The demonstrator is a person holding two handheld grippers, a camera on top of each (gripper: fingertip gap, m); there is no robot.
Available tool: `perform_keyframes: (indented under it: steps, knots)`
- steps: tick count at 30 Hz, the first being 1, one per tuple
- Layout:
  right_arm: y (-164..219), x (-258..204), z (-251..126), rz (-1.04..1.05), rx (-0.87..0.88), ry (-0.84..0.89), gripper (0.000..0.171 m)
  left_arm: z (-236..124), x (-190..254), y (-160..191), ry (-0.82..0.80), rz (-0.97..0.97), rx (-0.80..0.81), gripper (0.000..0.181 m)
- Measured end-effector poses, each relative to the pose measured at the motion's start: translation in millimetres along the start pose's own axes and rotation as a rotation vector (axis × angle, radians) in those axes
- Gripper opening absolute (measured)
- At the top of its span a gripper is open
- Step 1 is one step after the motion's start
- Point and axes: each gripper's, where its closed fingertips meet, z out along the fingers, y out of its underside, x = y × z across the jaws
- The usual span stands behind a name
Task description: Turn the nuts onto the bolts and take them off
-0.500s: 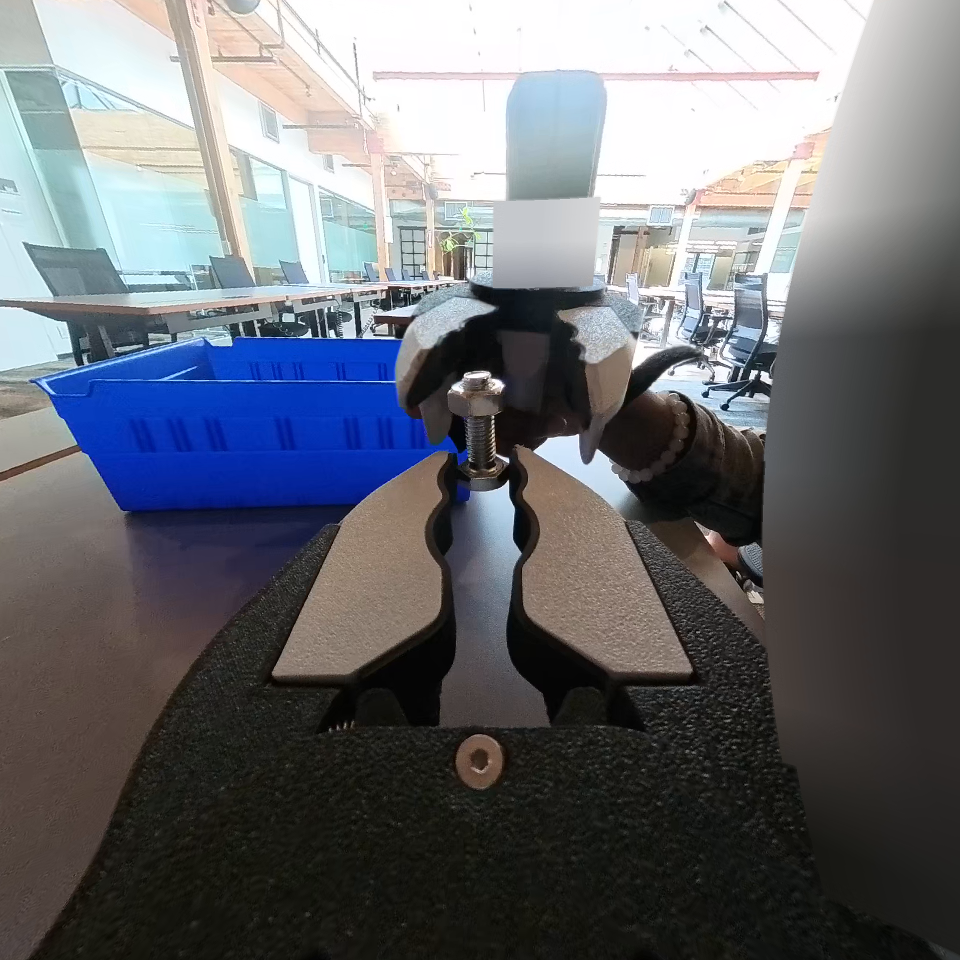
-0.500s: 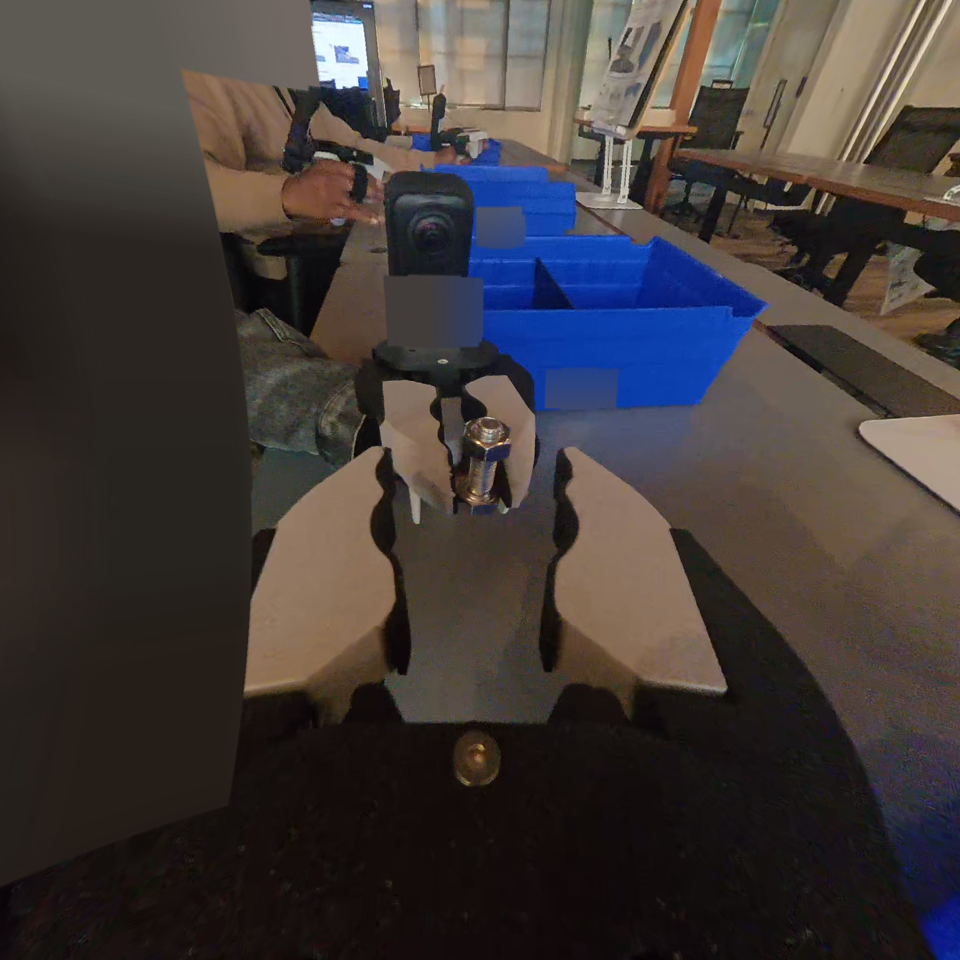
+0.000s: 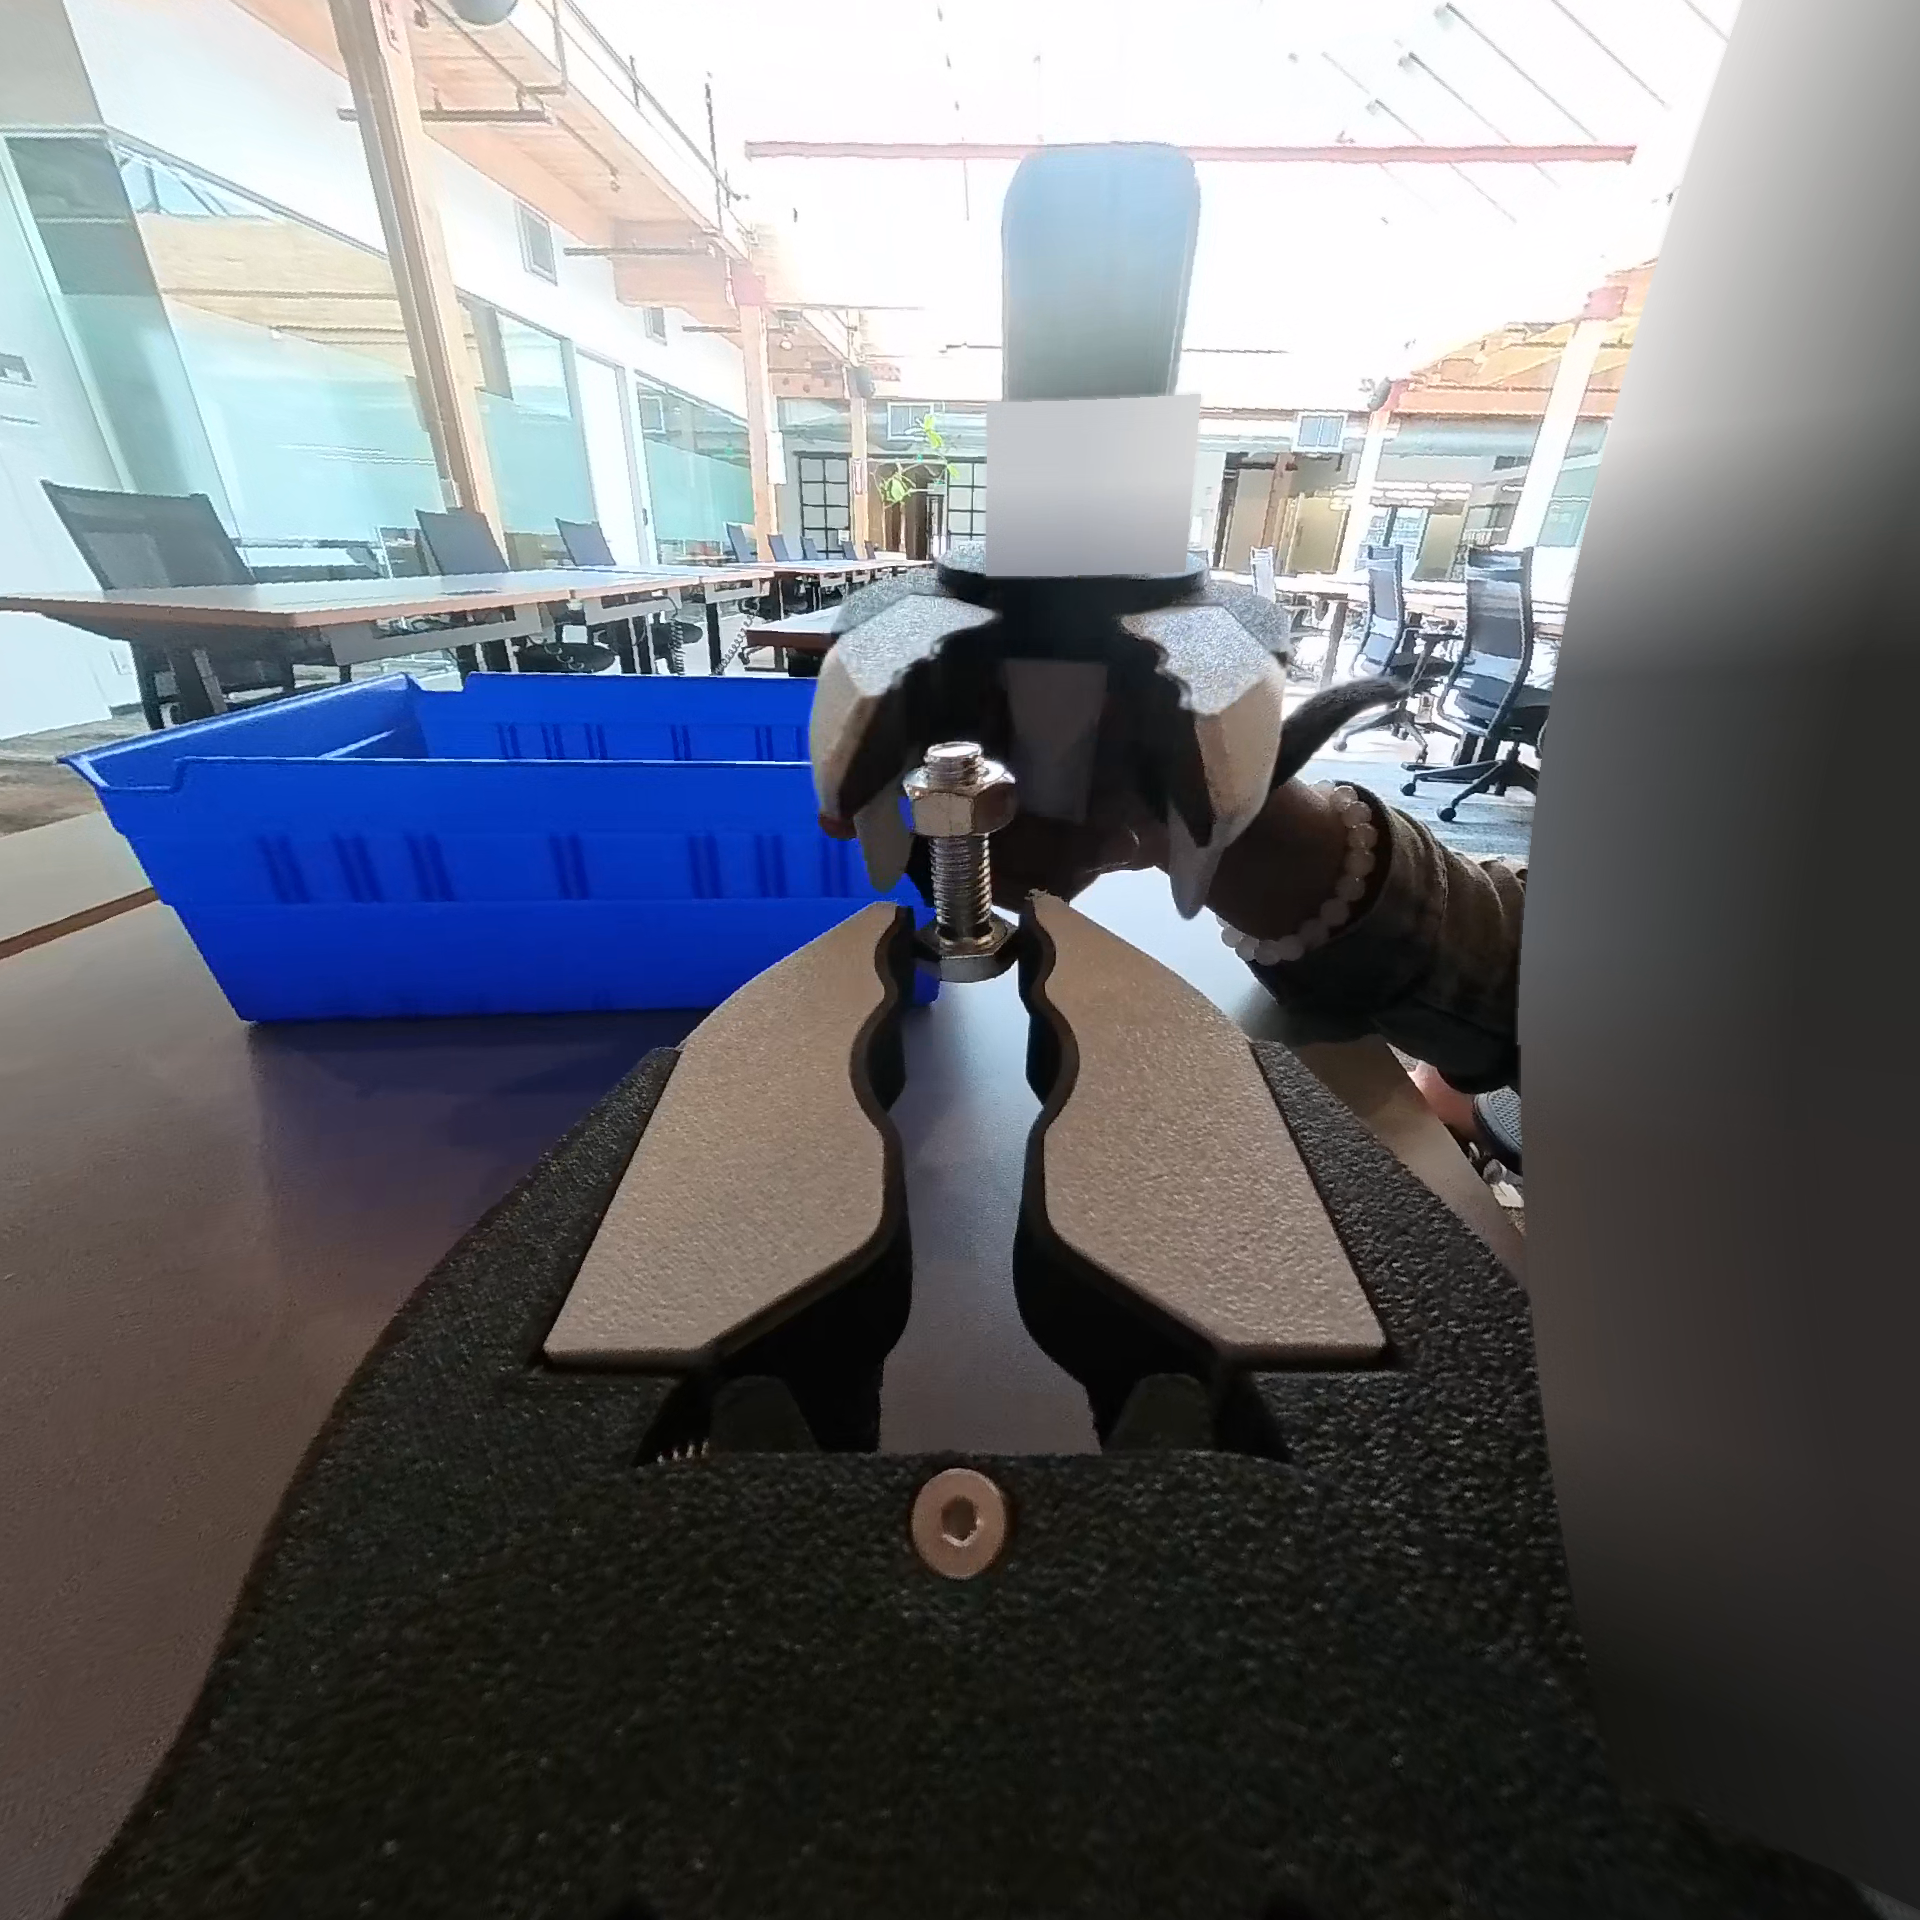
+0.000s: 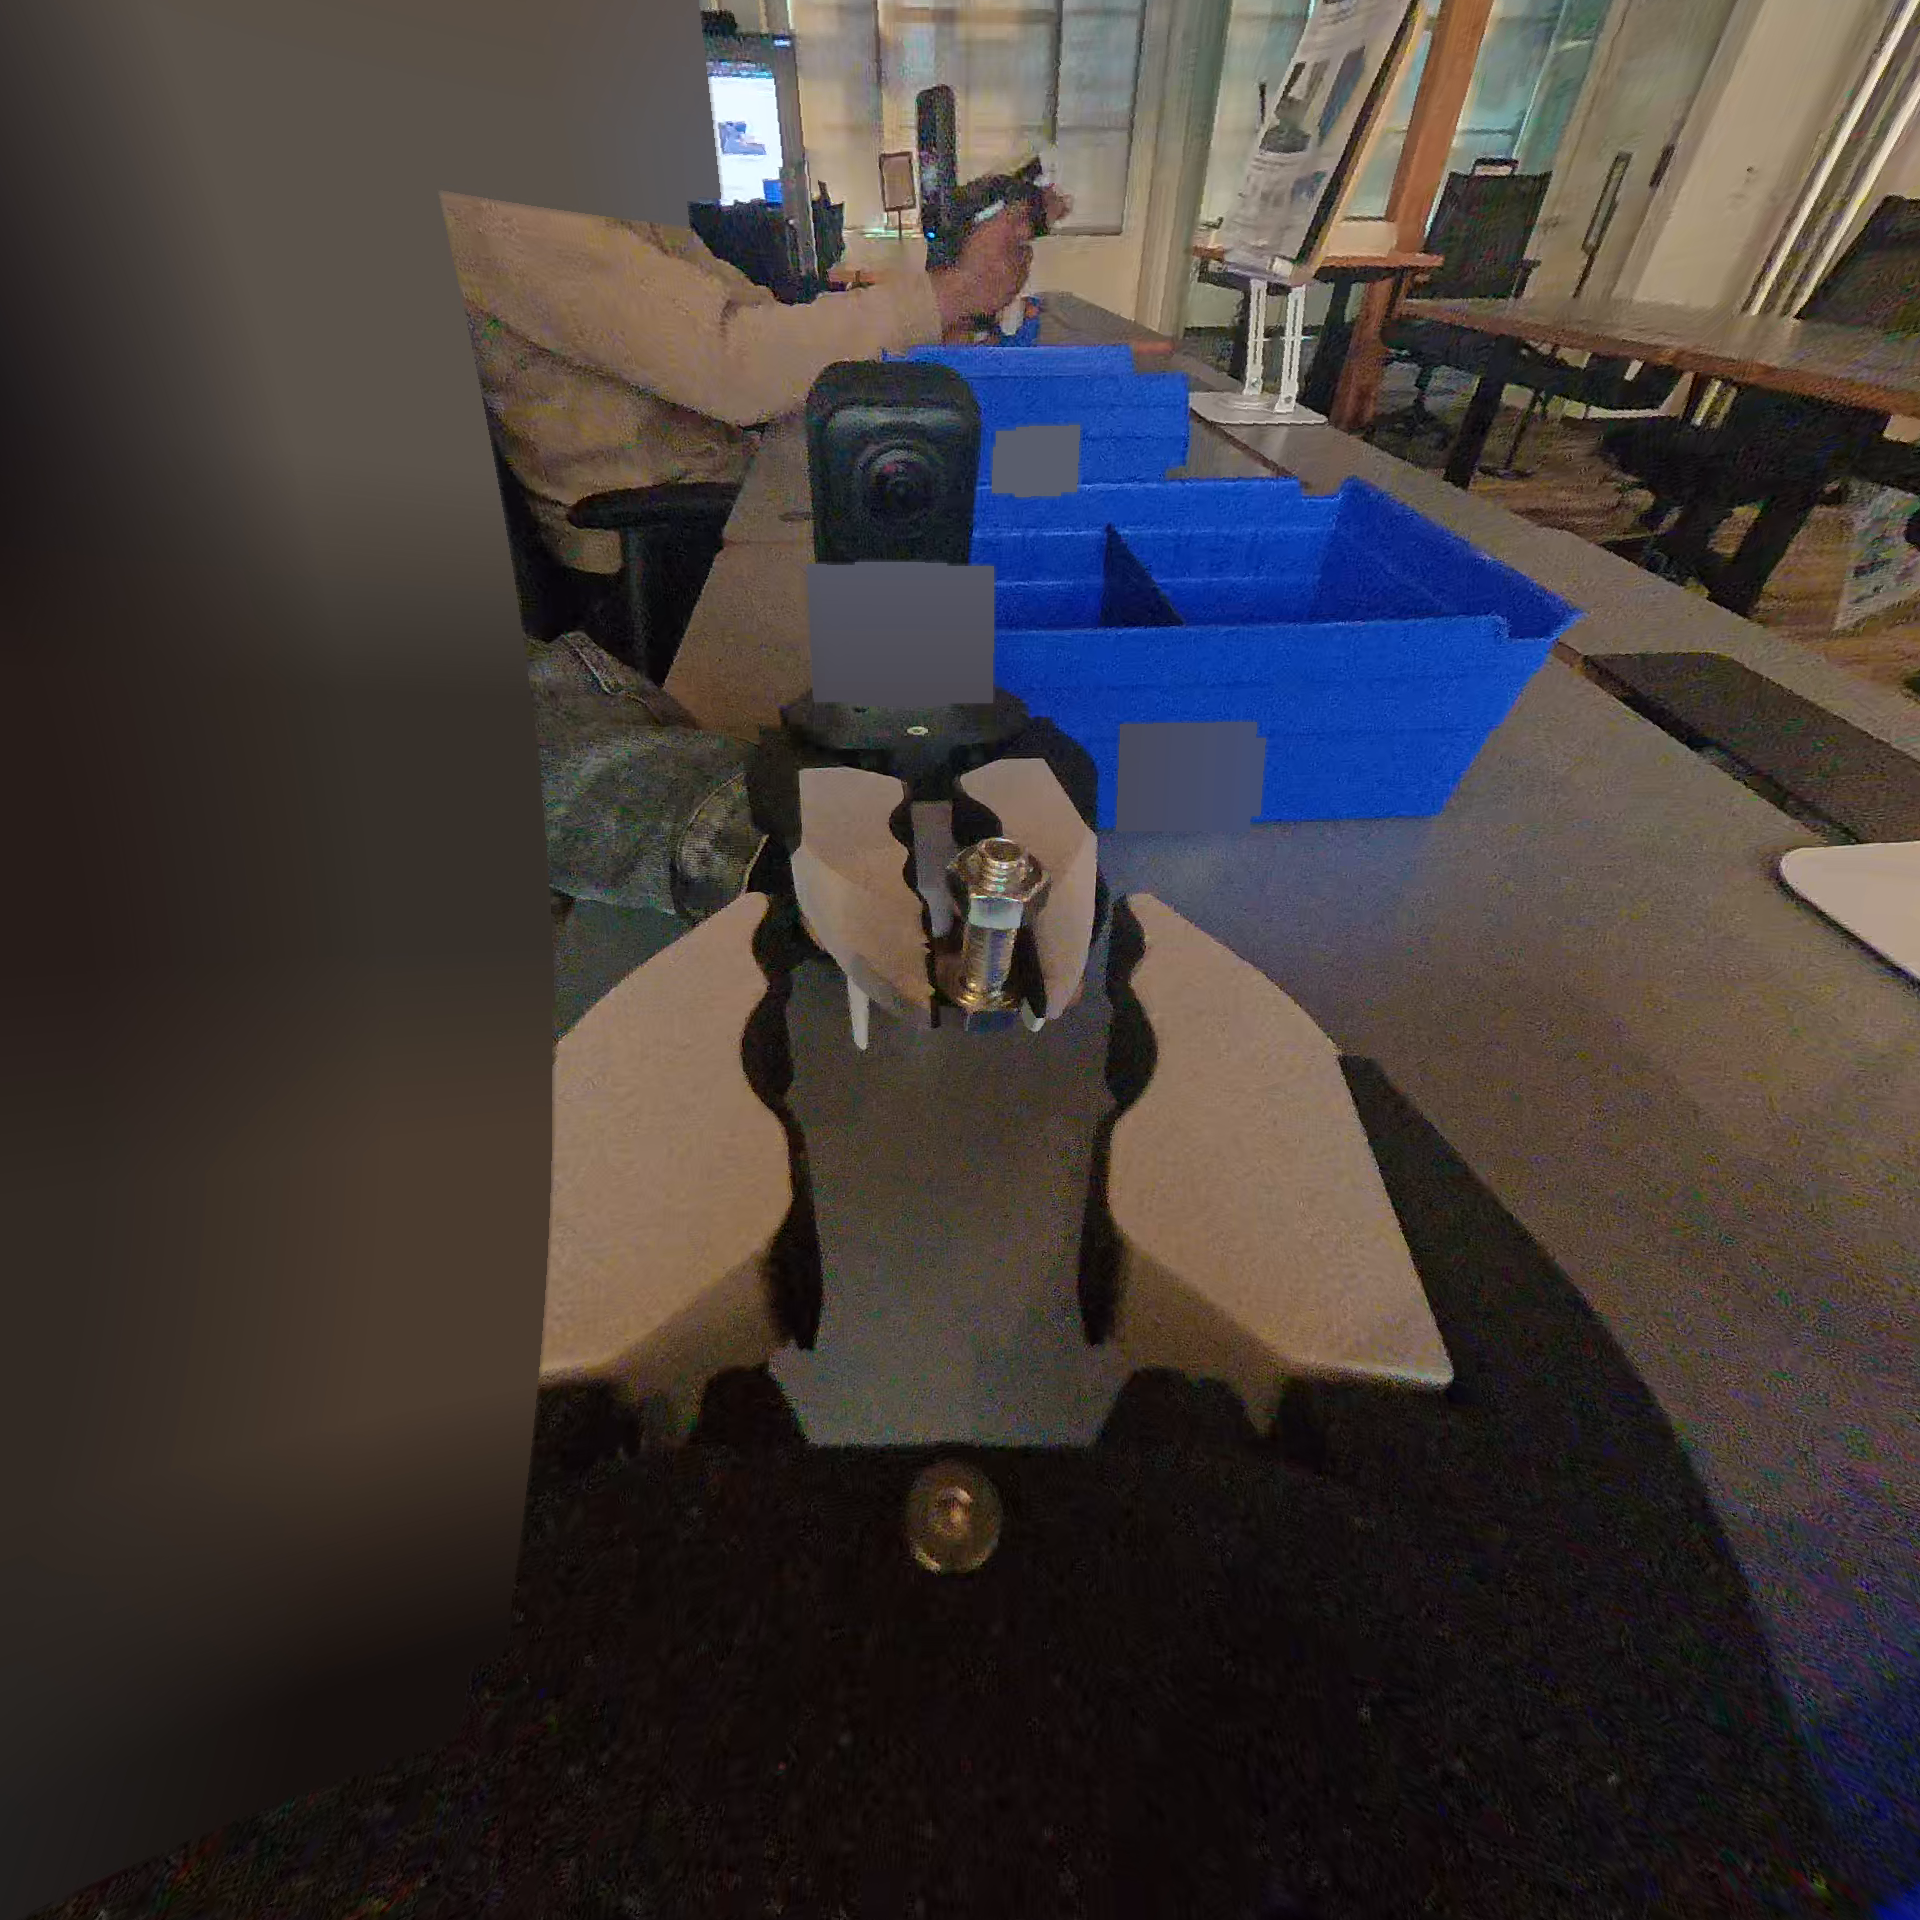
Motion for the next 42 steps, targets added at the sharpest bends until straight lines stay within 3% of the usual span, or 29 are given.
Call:
perform_keyframes:
  steps: [2, 4, 5, 9, 13, 14, 19, 22, 23, 26, 28, 30, 33, 36, 38, 42]
  knots:
    - [-1.8, -2.8, -1.6, -0.016, 0.008, -0.011, 0.05, -0.4, -0.9, -0.5, -0.004, -0.004, 0.004, 0.018]
    - [-5.3, -6.4, -7.6, -0.038, 0.028, -0.029, 0.025, -0.6, -1.3, -0.8, -0.006, -0.007, 0.006, 0.018]
    - [-9.1, -12.0, -11.2, -0.046, 0.055, -0.067, 0.0, -0.5, -1.1, -0.7, -0.004, -0.007, 0.006, 0.018]
    - [-11.2, -9.3, -12.9, -0.033, 0.074, -0.06, 0.002, -0.3, -0.2, -0.3, -0.002, -0.003, 0.003, 0.018]
    - [-2.8, 9.5, -2.4, -0.002, 0.018, 0.063, 0.067, 0.2, 0.9, 0.1, 0.004, 0.001, -0.001, 0.018]
    - [0.7, 9.0, 0.1, -0.003, -0.004, 0.06, 0.07, 0.3, 1.1, 0.5, 0.003, 0.004, -0.004, 0.018]
    - [-0.6, 1.3, -0.1, -0.019, 0.002, 0.02, 0.055, -0.4, -0.3, -0.5, -0.004, -0.003, 0.004, 0.018]
    - [-7.3, -6.5, -10.7, -0.031, 0.046, -0.038, 0.002, -0.5, -0.6, -0.5, -0.006, -0.004, 0.004, 0.019]
    - [-12.4, -10.9, -14.2, -0.025, 0.079, -0.07, 0.0, -0.4, -0.5, -0.6, -0.006, -0.003, 0.005, 0.019]
    - [-14.6, -4.6, -14.4, -0.015, 0.1, -0.035, 0.002, -0.3, 0.1, -0.4, -0.004, 0.0, 0.003, 0.019]
    - [-9.0, 1.4, -8.0, -0.01, 0.062, 0.007, 0.036, -0.2, 0.3, -0.3, -0.002, -0.001, 0.002, 0.019]
    - [-1.6, 3.5, -2.3, -0.005, 0.009, 0.026, 0.051, -0.2, 0.2, -0.3, -0.003, 0.0, 0.002, 0.019]
    - [-1.9, -1.6, -2.5, -0.027, 0.009, 0.005, 0.039, -0.3, 0.0, -0.5, -0.004, -0.001, 0.003, 0.019]
    - [-11.0, -9.5, -11.9, -0.035, 0.07, -0.052, 0.0, -0.6, -0.6, -0.9, -0.005, -0.007, 0.007, 0.018]
    - [-15.3, -5.5, -14.0, -0.024, 0.1, -0.032, 0.001, -0.1, 0.2, -0.2, -0.003, 0.0, 0.0, 0.019]
    - [-4.9, 4.5, -3.6, -0.002, 0.032, 0.031, 0.052, -0.1, 0.7, -0.2, 0.0, 0.0, 0.001, 0.019]
